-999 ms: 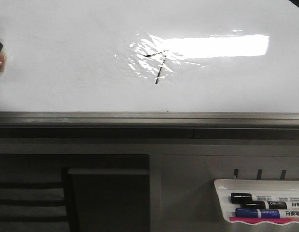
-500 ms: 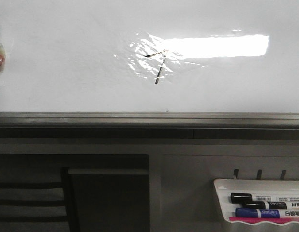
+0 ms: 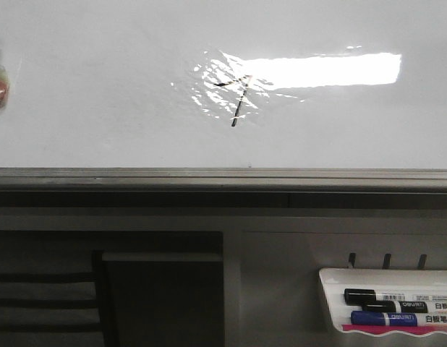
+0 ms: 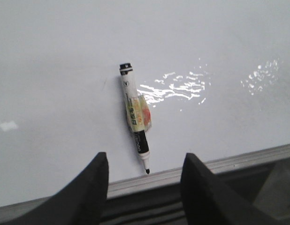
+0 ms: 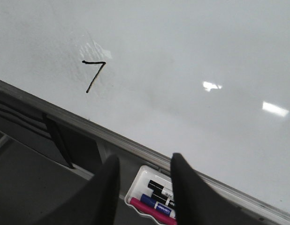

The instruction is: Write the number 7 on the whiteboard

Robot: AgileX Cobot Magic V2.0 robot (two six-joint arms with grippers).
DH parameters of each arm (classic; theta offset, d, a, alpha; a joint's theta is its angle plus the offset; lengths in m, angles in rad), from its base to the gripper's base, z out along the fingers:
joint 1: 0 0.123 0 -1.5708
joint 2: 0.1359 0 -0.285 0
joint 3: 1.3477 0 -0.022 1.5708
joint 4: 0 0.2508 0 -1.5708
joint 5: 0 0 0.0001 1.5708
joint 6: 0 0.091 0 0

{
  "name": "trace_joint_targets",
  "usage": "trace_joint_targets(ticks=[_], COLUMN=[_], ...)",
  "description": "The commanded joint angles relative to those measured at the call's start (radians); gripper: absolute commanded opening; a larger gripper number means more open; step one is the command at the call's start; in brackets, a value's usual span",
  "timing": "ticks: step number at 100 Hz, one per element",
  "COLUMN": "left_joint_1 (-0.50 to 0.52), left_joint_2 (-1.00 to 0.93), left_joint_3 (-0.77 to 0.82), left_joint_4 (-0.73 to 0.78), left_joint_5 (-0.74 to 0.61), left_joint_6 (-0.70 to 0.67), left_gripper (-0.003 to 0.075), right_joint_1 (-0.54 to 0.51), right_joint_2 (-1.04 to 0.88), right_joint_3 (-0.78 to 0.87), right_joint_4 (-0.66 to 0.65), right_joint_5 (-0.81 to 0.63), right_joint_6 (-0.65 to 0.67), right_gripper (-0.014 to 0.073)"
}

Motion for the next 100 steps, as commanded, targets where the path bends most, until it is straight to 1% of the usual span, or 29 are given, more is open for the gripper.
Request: trace_joint_targets(ticks=[1, 8, 13, 23, 40, 100], left_joint_1=[-0.006, -0.006, -0.006, -0.006, -0.006, -0.006], left_joint_2=[-0.056, -0.089, -0.098, -0.099, -0.099, -0.101], left_joint_3=[0.038, 0.088, 0.117, 0.146, 0.15, 0.151], left_joint_4=[-0.009, -0.009, -0.009, -0.009, -0.009, -0.009], left_joint_5=[-0.167, -0.232, -0.276, -0.292, -0.292, -0.292], left_joint_6=[-0.006, -0.006, -0.006, -0.006, -0.006, -0.006], left_gripper=[0.0324, 0.0288, 0.0247, 0.0148, -0.0021, -0.002], right_joint_1=[-0.005, -0.005, -0.005, -0.005, -0.005, -0.005], right_joint_2=[-0.046, -0.072, -0.084, -0.086, -0.082, -0.082], right_joint_3=[0.057, 0.11, 0.136, 0.169, 0.19, 0.19], right_joint_4=[-0.006, -0.007, -0.007, -0.009, -0.009, -0.009], right_joint_5=[-0.169, -0.22, -0.245, -0.278, -0.275, -0.266], right_joint_6=[0.0, 0.0, 0.0, 0.0, 0.0, 0.0], right_gripper=[0.0189, 0.0122, 0.0052, -0.0064, -0.0071, -0.0071])
